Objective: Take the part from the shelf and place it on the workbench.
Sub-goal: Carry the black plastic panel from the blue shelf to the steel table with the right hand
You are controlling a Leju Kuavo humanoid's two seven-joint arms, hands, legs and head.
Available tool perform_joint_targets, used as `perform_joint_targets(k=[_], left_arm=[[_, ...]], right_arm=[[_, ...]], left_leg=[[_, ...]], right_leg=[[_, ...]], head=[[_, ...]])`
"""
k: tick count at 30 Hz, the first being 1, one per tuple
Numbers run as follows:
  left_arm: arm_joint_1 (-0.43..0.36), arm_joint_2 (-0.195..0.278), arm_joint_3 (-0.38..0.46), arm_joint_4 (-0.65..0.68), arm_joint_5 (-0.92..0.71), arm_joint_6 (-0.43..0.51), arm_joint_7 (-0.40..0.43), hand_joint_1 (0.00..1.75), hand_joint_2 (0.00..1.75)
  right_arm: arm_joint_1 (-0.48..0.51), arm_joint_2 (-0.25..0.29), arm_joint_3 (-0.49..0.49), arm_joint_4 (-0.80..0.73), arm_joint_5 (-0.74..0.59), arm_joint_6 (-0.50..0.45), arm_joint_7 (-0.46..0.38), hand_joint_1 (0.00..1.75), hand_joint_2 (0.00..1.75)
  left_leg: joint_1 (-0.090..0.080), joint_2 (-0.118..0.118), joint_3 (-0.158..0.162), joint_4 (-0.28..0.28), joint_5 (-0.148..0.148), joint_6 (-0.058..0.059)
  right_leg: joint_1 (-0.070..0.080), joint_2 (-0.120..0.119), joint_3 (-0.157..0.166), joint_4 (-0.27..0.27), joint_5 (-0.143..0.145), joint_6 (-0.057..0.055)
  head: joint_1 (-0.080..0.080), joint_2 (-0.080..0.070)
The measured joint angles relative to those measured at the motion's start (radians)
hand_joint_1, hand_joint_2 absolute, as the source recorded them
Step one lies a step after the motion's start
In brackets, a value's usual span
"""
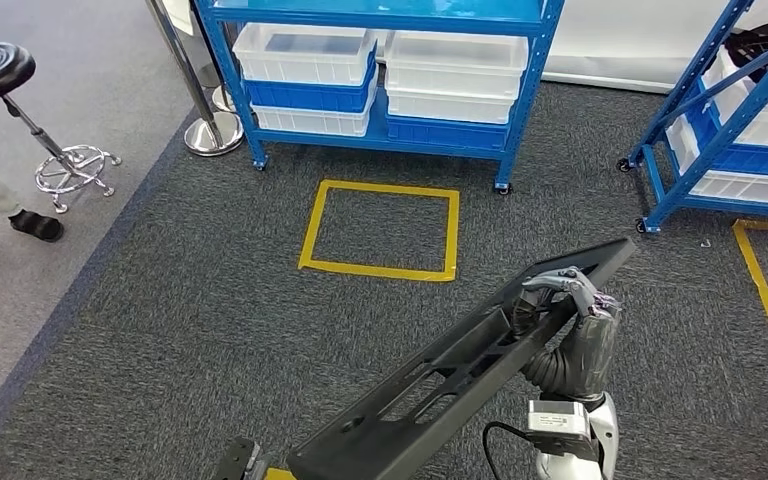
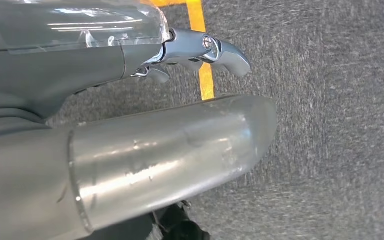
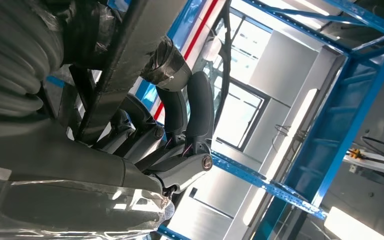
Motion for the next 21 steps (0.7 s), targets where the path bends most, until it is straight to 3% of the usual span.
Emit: perform_joint_targets(k=[2,3,4,6,8,10,11,12,14,16,18,19,20,21], left_arm=[[0.001,0.000,0.000,0.000,0.000,0.000,-0.001,0.00,0.00],[0.003,0.000,0.000,0.000,0.000,-0.001,-0.001,0.00,0.00],[0.004,0.000,0.000,0.000,0.000,-0.001,-0.002,0.00,0.00],[0.005,0.000,0.000,0.000,0.001,-0.002,-0.002,0.00,0.00],[0.005,0.000,0.000,0.000,0.001,-0.003,-0.003,0.00,0.00],[0.005,-0.002,0.000,0.000,0.002,-0.005,-0.004,0.00,0.00],[0.006,-0.004,0.000,0.000,0.002,-0.006,-0.004,0.00,0.00],[0.006,-0.007,0.000,0.000,0.003,-0.006,-0.005,0.00,0.00],[0.004,-0.013,0.000,0.000,0.006,-0.006,-0.009,0.00,0.00],[0.004,-0.019,0.000,0.000,0.008,-0.006,-0.012,0.00,0.00],[0.005,-0.021,0.001,0.000,0.009,-0.006,-0.013,0.00,0.00],[0.006,-0.021,0.001,0.000,0.009,-0.006,-0.013,0.00,0.00],[0.006,-0.021,0.001,0.000,0.009,-0.006,-0.013,0.00,0.00],[0.005,-0.022,0.001,0.000,0.009,-0.005,-0.013,0.00,0.00]], right_arm=[[0.000,0.000,0.000,-0.003,0.000,0.005,-0.001,1.75,1.75],[0.001,0.000,0.000,-0.003,0.000,0.006,-0.001,1.75,1.75],[0.001,0.000,0.000,-0.003,0.000,0.006,-0.002,1.75,1.75],[0.000,0.000,0.000,-0.004,0.001,0.007,-0.003,1.75,1.75],[-0.001,0.000,0.000,-0.005,0.000,0.012,-0.006,1.75,1.75],[-0.002,0.001,0.000,-0.006,-0.002,0.021,-0.009,1.75,1.75],[-0.003,0.001,0.000,-0.006,-0.004,0.025,-0.010,1.75,1.75],[-0.003,0.001,0.000,-0.006,-0.006,0.029,-0.011,1.75,1.75],[-0.006,0.001,-0.001,-0.006,-0.012,0.036,-0.013,1.75,1.75],[-0.012,0.001,-0.001,-0.006,-0.019,0.041,-0.017,1.75,1.75],[-0.017,0.001,-0.002,-0.006,-0.025,0.043,-0.019,1.75,1.75],[-0.017,0.001,-0.002,-0.005,-0.027,0.043,-0.020,1.75,1.75],[-0.017,0.000,-0.002,-0.005,-0.028,0.043,-0.020,1.75,1.75],[-0.018,0.000,-0.002,-0.005,-0.030,0.043,-0.021,1.75,1.75]], left_leg=[[0.006,0.000,-0.057,0.128,-0.062,-0.010],[0.008,0.000,-0.078,0.176,-0.076,-0.013],[0.010,-0.001,-0.081,0.187,-0.068,-0.015],[0.013,-0.009,-0.034,0.096,-0.005,-0.011],[0.013,-0.041,0.029,-0.036,0.049,-0.001],[0.010,-0.062,0.051,-0.090,0.058,0.007],[0.008,-0.060,0.052,-0.094,0.058,0.011],[0.009,-0.052,0.052,-0.099,0.064,0.016],[0.012,-0.034,0.054,-0.113,0.079,0.031],[0.012,-0.011,0.050,-0.121,0.089,0.042],[0.010,0.011,0.043,-0.120,0.091,0.045],[0.009,0.023,0.040,-0.118,0.091,0.045],[0.009,0.033,0.038,-0.115,0.090,0.044],[0.009,0.043,0.037,-0.112,0.088,0.042]], right_leg=[[0.000,0.005,-0.005,0.000,0.003,-0.003],[0.000,0.009,-0.008,0.001,0.005,-0.003],[0.000,0.015,-0.010,0.002,0.007,-0.002],[0.000,0.032,-0.012,0.004,0.011,0.002],[0.000,0.047,-0.014,0.005,0.015,0.009],[-0.002,0.062,-0.021,0.005,0.023,0.021],[-0.004,0.070,-0.025,0.003,0.028,0.029],[-0.005,0.075,-0.028,0.001,0.032,0.036],[-0.004,0.057,-0.040,0.019,0.017,0.044],[-0.003,0.023,-0.084,0.112,-0.044,0.047],[-0.004,0.011,-0.138,0.239,-0.106,0.052],[-0.005,0.010,-0.150,0.272,-0.114,0.054],[-0.006,0.007,-0.140,0.265,-0.102,0.056],[-0.007,0.000,-0.110,0.219,-0.075,0.056]], head=[[0.000,0.000],[0.000,0.000],[0.000,0.000],[0.000,0.000],[0.000,0.000],[0.000,0.000],[0.000,0.000],[0.000,0.000],[0.001,0.000],[0.002,0.000],[0.002,0.000],[0.002,0.000],[0.002,0.000],[0.002,0.000]])
